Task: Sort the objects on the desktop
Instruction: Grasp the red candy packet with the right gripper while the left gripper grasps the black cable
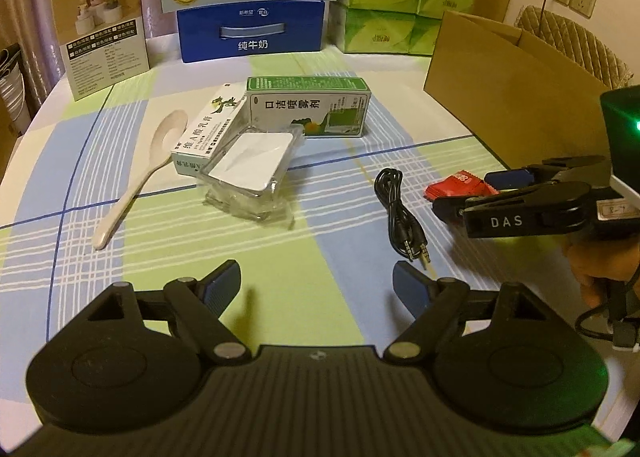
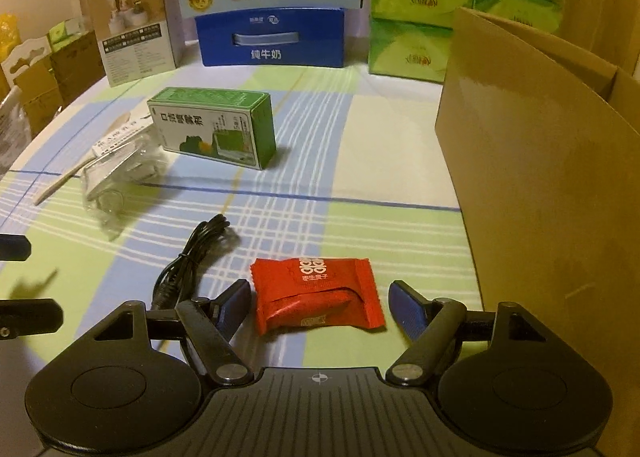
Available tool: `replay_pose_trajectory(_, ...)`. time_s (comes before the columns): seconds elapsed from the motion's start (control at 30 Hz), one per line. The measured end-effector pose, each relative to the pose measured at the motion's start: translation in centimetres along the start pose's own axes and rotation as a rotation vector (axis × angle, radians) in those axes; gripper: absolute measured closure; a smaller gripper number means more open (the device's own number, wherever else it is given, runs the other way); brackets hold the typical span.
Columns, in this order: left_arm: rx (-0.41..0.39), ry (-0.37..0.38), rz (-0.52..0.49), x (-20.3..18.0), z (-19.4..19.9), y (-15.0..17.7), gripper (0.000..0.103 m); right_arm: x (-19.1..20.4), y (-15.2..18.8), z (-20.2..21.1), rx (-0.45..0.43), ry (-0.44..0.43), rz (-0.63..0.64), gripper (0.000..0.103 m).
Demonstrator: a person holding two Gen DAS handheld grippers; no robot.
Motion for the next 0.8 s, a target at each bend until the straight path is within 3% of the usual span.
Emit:
replay_pose_trajectory(0.17, -0.003, 0.013, 0.008, 0.1, -0.8, -0.2, 0.023, 0.6, 0.0, 0.2, -0.003, -0.007, 0.016, 0.047)
replay_pose_trajectory(0.2, 0.000, 0.012, 0.008, 0.1, -1.0, -0.2, 0.024, 0.8, 0.0, 0.2, -0.004, -0.012, 0.022, 0.054)
replay_pose_trajectory(0.43, -0.059, 0.053, 0.004, -1.3, -1.5, -1.8, 0.034, 0.6, -0.3, 0.5, -0.015, -0.023, -0.022, 0.058)
replay_pose_trajectory(0.63, -0.061, 0.083, -0.038, -3.3, -3.4, -2.7, 0.041, -0.1, -0.6, 1.0, -0.020, -0.027, -0.066, 0.058)
replay_pose_trajectory(0.73, -0.048, 0.106, -0.038, -3.8, -4.6, -2.7, 0.048, -0.1, -0.7, 1.2, -0.029, -0.031, -0.071, 0.058)
replay_pose_trajectory(0.8, -0.053, 0.111, -0.041, -4.0, -5.0, -2.8, 0.060, -0.1, -0.8, 1.3, -0.030, -0.035, -0.076, 0.058)
Point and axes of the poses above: each gripper's, at about its wrist camera, not at the fingertips, and z roughly against the way its jaws point, x to its left, y to its underside, the point moved 5 cm from there along -z, roughly the way its jaws point, and after that the axes turned 14 degrees about -z, right-handed, at the moved point
